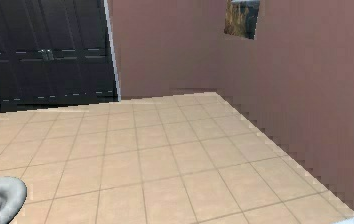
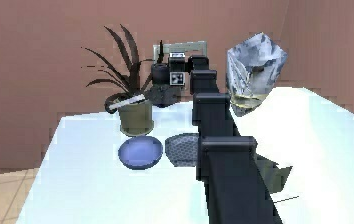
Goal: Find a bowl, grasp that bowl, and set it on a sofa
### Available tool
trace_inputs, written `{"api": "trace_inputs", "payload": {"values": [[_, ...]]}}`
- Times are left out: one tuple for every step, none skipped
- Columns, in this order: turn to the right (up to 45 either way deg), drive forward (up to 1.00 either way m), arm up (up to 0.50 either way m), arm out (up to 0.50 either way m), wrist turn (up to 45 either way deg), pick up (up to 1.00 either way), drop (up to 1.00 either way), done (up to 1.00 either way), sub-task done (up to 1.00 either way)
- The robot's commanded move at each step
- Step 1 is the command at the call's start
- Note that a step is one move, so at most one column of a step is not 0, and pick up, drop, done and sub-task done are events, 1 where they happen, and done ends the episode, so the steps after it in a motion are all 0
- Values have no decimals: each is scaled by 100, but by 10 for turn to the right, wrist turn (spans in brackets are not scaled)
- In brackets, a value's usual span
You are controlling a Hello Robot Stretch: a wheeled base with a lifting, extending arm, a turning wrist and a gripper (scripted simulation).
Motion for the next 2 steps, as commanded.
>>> {"api": "trace_inputs", "payload": {"values": [[0,0,-28,0,0,0,0,0,0],[0,0,0,0,0,100,0,0,0]]}}
